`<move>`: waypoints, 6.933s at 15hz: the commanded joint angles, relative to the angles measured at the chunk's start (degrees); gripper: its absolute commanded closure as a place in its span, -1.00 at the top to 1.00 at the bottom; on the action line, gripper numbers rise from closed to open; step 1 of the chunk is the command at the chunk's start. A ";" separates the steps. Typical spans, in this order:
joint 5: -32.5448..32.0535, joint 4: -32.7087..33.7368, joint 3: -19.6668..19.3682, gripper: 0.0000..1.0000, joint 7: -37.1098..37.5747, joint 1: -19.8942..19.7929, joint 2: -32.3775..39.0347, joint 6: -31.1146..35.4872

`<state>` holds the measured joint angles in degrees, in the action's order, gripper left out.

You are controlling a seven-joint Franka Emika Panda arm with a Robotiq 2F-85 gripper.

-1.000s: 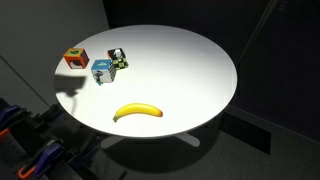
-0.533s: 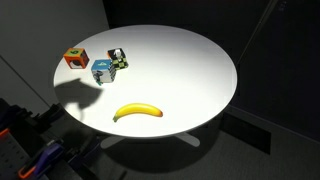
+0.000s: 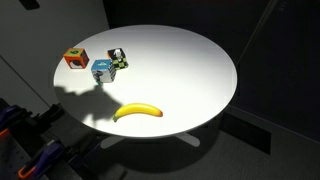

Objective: Turn the banana to the left

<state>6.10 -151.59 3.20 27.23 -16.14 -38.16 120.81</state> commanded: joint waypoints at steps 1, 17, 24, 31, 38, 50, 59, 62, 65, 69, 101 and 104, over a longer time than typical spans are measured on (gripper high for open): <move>-2.98 1.68 -0.58 1.00 3.40 -2.12 4.88 3.59; -6.16 1.25 -4.42 1.00 3.81 -2.13 13.95 7.51; -6.91 3.50 -5.03 1.00 4.85 -3.15 17.59 6.46; -6.92 5.09 -8.91 1.00 8.66 -3.09 26.14 13.92; -5.72 8.31 -11.88 1.00 8.43 -1.95 36.11 22.50; -10.55 19.69 -17.92 1.00 13.52 4.15 53.47 21.83; -10.53 19.92 -20.08 1.00 16.71 9.67 58.47 23.63; -8.66 19.50 -19.40 1.00 14.52 9.11 59.21 25.48; -9.08 19.67 -19.88 1.00 14.95 9.66 59.67 25.14; -9.01 19.63 -19.94 1.00 14.89 9.73 60.17 25.88; -5.47 19.38 -20.70 -0.65 8.23 12.54 67.17 35.53; -7.21 19.20 -22.13 -0.65 5.86 14.21 66.37 35.02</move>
<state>0.43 -131.51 -16.80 35.61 -4.30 30.49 157.00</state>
